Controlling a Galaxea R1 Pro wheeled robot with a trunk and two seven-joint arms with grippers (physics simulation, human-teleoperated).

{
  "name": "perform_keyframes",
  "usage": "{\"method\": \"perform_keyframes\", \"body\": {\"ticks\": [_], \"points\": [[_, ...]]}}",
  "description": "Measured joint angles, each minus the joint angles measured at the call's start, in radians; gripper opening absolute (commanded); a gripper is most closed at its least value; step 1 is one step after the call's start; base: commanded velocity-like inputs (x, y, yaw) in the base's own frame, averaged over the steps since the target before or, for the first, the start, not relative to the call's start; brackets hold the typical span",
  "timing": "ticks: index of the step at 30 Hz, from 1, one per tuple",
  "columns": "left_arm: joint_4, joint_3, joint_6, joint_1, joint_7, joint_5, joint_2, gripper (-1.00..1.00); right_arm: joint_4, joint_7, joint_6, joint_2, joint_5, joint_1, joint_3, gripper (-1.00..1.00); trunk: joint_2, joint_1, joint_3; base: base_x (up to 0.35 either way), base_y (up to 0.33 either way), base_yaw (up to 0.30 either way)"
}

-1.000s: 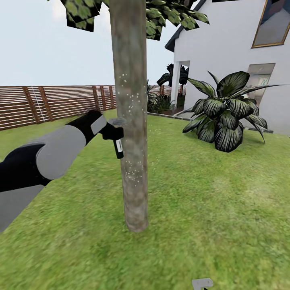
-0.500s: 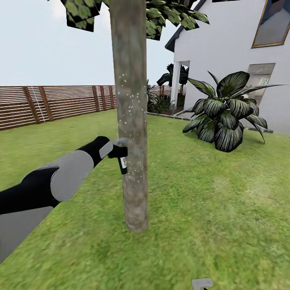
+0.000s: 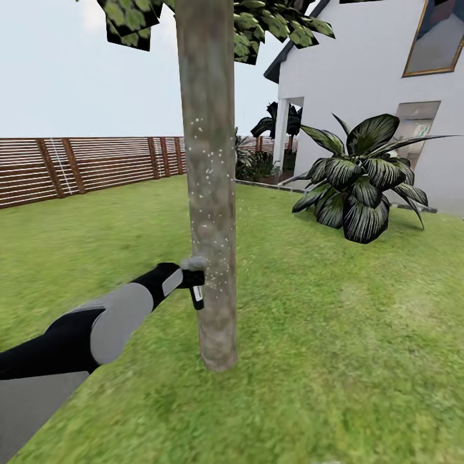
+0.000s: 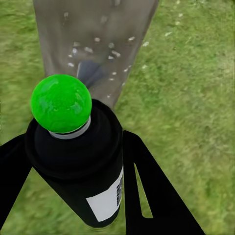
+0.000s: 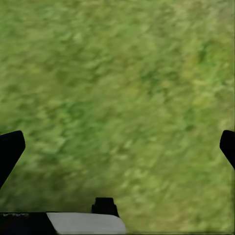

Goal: In the garden, pick up the pesticide atomizer on the floor and spray pesticide onto both trees until each tree trunk is fully covered.

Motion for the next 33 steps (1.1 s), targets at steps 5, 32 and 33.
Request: {"method": "perform_keyframes", "body": {"ticks": [5,32,33], "points": [[-0.002,-0.003,-0.058,0.079,0.000,-0.003,0.007,-1.00,0.012,-0.001,0.002,-0.003,0.000,0.030,-0.002,1.00,0.000,0.000,0.000,0.000,0.000,0.000],[-0.004,-0.004,-0.355,0.323,0.002,-0.006,0.091,-1.00,0.013,-0.004,0.004,-0.006,0.000,0.044,-0.001,1.00,0.000,0.000,0.000,0.067,0.301,-0.001],[-0.004,-0.004,-0.355,0.323,0.002,-0.008,0.091,-1.00,0.013,-0.004,0.004,-0.006,0.000,0.045,-0.001,1.00,0.000,0.000,0.000,0.174,0.350,-0.151]]}}
